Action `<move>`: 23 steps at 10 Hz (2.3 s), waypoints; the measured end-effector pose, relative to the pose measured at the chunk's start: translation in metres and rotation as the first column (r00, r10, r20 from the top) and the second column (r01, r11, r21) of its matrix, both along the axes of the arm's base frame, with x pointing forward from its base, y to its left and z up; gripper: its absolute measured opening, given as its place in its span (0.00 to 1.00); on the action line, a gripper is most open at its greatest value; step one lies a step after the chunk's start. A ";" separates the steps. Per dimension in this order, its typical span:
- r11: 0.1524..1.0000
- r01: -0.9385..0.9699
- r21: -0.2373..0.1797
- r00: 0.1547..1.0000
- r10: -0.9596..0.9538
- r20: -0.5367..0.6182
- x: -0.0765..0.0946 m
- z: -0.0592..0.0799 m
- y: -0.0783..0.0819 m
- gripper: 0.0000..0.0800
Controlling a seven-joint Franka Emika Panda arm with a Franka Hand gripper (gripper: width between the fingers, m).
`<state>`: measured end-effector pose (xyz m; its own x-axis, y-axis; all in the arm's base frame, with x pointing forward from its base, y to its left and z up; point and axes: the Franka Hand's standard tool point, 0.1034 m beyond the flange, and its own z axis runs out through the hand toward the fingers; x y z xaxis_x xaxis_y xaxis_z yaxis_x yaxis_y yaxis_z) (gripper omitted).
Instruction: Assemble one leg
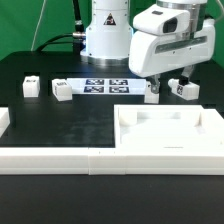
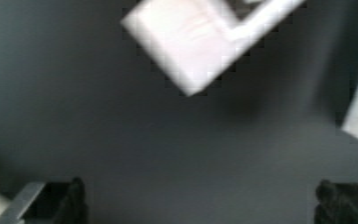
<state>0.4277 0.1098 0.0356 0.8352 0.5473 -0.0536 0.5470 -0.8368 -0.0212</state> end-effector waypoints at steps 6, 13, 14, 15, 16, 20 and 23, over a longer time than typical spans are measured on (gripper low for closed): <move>0.978 0.205 -0.028 0.977 -0.207 -0.059 -0.021 -0.005 0.021 0.81; 0.948 0.057 -0.312 0.861 -0.204 -0.465 -0.054 -0.002 0.046 0.81; 0.946 0.052 -0.319 0.848 -0.210 -0.486 -0.049 -0.010 0.048 0.81; 0.936 0.025 -0.352 0.809 -0.226 -0.543 -0.056 -0.012 0.044 0.81; 0.927 0.003 -0.374 0.776 -0.238 -0.584 -0.057 -0.018 0.044 0.81; 0.904 -0.041 -0.425 0.706 -0.275 -0.653 -0.061 -0.031 0.048 0.81; 0.908 -0.046 -0.416 0.708 -0.264 -0.655 -0.060 -0.032 0.048 0.78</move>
Offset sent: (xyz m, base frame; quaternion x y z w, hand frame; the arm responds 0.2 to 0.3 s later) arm 0.0000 0.0000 0.0000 0.0000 0.0000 0.0000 1.0000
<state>0.3677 0.1578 0.0036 0.5282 0.2589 -0.8087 0.4110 -0.9113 -0.0234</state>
